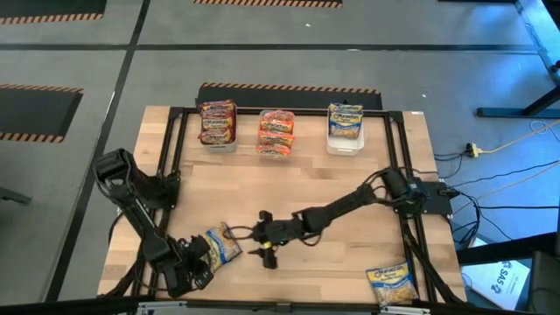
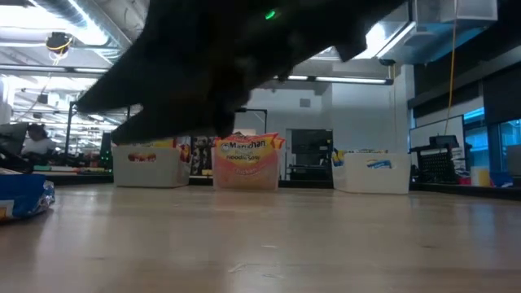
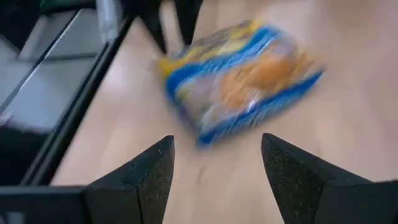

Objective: Sort Maruchan noodles
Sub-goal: Put the left blue noodle into the white bin

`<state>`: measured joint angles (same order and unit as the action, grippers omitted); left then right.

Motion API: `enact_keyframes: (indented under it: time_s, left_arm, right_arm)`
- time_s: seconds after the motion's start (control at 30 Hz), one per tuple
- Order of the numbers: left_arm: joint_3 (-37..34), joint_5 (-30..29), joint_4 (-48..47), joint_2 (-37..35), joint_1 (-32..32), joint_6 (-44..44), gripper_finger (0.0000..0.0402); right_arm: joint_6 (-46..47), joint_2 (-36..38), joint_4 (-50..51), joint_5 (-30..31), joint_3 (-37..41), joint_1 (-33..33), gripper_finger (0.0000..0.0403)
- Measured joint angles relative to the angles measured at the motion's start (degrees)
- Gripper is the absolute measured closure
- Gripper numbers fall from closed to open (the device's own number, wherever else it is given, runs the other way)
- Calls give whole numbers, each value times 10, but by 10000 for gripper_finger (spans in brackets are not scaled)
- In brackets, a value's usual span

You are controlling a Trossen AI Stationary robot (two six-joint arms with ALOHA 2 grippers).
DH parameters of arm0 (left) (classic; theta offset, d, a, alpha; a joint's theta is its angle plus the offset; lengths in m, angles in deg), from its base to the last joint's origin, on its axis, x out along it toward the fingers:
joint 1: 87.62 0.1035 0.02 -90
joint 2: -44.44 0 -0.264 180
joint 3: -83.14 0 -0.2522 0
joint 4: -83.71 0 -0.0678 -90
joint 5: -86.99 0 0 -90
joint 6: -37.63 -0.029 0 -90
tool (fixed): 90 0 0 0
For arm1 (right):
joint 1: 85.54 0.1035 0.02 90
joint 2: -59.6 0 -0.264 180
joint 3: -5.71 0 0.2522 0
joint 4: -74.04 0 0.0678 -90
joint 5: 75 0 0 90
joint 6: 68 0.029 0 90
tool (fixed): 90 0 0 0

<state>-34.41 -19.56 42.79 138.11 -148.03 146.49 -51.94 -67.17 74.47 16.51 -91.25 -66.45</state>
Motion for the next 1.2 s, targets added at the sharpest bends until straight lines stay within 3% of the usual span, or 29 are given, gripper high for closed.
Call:
enact_keyframes:
  time_s: [0.2,0.43,0.67,0.83,1.2]
  left_arm:
    - [3,-4,-28,22,17,1,255]
    - [1,-44,-39,24,39,-48,255]
    - [2,-30,-60,24,69,-118,255]
    - [2,-27,-83,23,92,-163,255]
    - [-3,-94,-64,26,153,-270,255]
  right_arm:
    - [-1,-64,-2,36,-58,-21,176]
    - [-2,-110,-3,89,-69,-17,176]
    - [-22,-112,-6,103,-69,3,176]
    - [-21,-113,-6,81,-79,35,176]
    - [3,-114,-37,93,-80,63,176]
